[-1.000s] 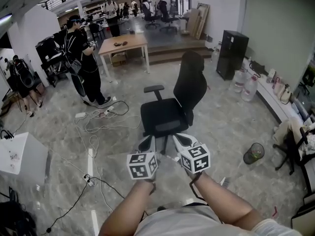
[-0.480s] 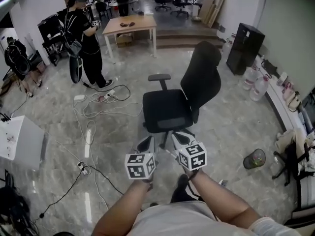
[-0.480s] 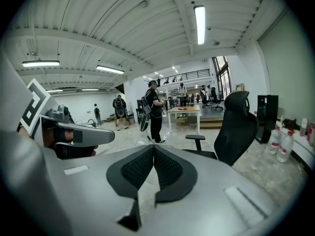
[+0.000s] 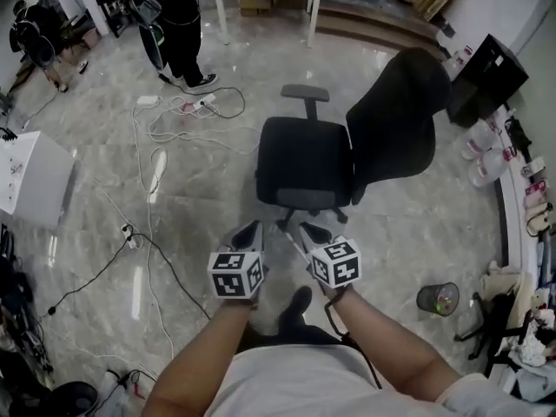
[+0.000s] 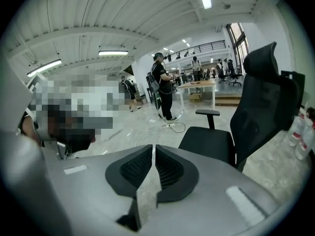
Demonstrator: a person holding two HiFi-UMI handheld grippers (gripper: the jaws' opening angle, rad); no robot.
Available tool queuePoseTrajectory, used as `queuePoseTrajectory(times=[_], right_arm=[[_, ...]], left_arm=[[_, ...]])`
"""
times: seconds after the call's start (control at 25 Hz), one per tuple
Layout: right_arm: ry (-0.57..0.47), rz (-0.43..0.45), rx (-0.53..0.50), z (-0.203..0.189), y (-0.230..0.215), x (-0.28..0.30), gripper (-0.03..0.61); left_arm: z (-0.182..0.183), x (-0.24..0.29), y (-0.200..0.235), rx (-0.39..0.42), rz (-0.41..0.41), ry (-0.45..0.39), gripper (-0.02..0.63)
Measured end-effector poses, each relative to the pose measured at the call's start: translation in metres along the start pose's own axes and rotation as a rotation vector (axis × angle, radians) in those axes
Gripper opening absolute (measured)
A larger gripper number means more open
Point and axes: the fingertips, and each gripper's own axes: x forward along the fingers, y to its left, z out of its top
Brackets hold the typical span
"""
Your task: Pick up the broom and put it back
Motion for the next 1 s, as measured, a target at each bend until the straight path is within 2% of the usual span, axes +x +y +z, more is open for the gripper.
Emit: queuePoseTrajectory(times=[0.2, 0.4, 0.56, 0.8, 1.0], right_arm=[[0.138, 0.019, 0.042, -0.062, -0.046, 0.056, 0.034], [0.236, 0.013, 0.043, -0.134, -0.073, 0.14, 0.068], [0.349, 0.037, 0.049, -0.207, -0.09, 0.199, 0.096], [0.464, 0.072, -0.035, -0.3, -0.122, 0.315, 0.127], [0.583, 0.097, -0.09, -0.414, -0.141, 0.378, 0.135]], left_arm=[[-0.042, 0.059, 0.036, -0.043, 0.025, 0.078, 0.009], [-0.117, 0.11, 0.102, -0.092, 0.036, 0.17, 0.009], [-0.186, 0.139, 0.14, -0.179, 0.048, 0.232, 0.009], [-0.266, 0.199, 0.202, -0.246, 0.03, 0.245, 0.009], [-0.37, 0.229, 0.241, -0.33, 0.066, 0.297, 0.009]])
